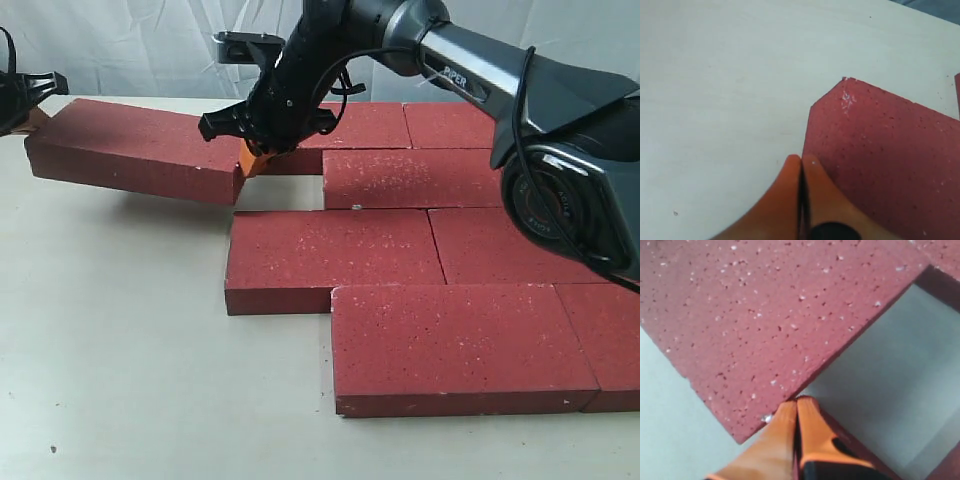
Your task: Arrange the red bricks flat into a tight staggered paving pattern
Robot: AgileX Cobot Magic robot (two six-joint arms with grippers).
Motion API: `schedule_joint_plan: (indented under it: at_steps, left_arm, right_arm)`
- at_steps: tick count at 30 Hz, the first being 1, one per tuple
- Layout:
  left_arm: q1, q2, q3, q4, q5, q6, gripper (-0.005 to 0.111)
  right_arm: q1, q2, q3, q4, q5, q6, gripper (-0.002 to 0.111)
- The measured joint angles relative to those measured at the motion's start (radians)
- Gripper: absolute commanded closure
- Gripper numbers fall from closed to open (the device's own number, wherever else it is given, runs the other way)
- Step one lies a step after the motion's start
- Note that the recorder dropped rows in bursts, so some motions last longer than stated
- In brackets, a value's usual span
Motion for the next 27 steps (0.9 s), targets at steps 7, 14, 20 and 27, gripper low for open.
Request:
schedule_joint_plan:
  at_steps: [7,14,20,27]
  left_arm:
    - [0.004,0.053,0.000,-0.002,-0.041,0.000,0.107]
    - [0.006,0.078,0.000,0.000,-0.041,0.000,0.107]
    - [0.006,0.095,0.000,-0.001,-0.032,-0.002,0.107]
    - [0.008,0.123,0.000,0.036,0.001,-0.017,0.107]
  right_arm:
    - [0.000,0.010,0.003,0.002,-0.097,0.000,0.109]
    - [0.000,0.049,0.003,0.002,-0.099,0.019,0.109]
    - [0.004,0.073,0.003,0.000,-0.093,0.037,0.109]
    - [0.004,0.075,0.003,-0.010,-0.084,0.046,0.109]
